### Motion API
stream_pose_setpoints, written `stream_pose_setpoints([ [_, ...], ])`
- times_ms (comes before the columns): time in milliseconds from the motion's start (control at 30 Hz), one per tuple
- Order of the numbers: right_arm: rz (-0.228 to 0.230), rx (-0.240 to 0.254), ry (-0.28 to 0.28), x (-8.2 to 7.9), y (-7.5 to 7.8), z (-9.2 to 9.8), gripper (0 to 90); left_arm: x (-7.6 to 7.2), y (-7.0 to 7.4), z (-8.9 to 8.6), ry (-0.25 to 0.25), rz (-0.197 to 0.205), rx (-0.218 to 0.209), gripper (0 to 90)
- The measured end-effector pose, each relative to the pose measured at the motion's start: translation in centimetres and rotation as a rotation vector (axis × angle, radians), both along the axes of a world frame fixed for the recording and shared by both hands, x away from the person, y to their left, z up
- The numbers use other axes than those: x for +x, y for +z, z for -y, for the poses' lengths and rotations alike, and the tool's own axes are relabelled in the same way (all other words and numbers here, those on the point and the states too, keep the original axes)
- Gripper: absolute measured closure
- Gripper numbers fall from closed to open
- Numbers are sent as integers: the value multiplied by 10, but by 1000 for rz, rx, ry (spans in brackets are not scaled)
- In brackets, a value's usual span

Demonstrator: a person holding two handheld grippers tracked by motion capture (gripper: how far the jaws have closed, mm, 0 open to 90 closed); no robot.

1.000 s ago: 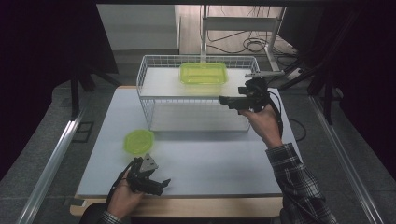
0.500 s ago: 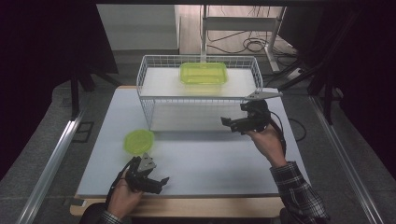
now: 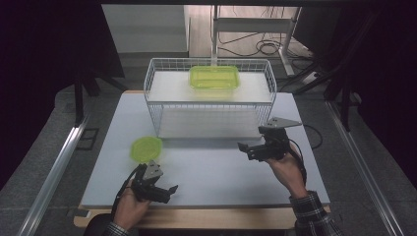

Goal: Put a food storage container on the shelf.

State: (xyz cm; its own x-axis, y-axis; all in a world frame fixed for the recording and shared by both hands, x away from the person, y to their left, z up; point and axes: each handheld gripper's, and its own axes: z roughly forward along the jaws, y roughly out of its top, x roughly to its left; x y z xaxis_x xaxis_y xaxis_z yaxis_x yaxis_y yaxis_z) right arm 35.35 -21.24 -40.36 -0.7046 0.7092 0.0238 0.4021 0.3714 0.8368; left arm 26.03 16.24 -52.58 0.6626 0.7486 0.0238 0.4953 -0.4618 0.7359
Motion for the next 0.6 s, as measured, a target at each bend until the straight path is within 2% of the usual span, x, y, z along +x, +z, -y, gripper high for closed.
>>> stream_pose_setpoints([
  [167, -4, 19, -17, -11, -13, 8, 26, 0, 1, -1, 7, -10, -15, 41],
  [300, -1, 25, -29, -17, -23, 10, 23, 0, 1, 0, 8, -8, -5, 42],
  [467, 11, 0, -29, -25, -33, 13, 20, -1, 1, 1, 1, 3, 9, 37],
  [600, -3, -20, -36, -30, -46, 17, 21, -1, 0, 2, -5, 10, 23, 31],
])
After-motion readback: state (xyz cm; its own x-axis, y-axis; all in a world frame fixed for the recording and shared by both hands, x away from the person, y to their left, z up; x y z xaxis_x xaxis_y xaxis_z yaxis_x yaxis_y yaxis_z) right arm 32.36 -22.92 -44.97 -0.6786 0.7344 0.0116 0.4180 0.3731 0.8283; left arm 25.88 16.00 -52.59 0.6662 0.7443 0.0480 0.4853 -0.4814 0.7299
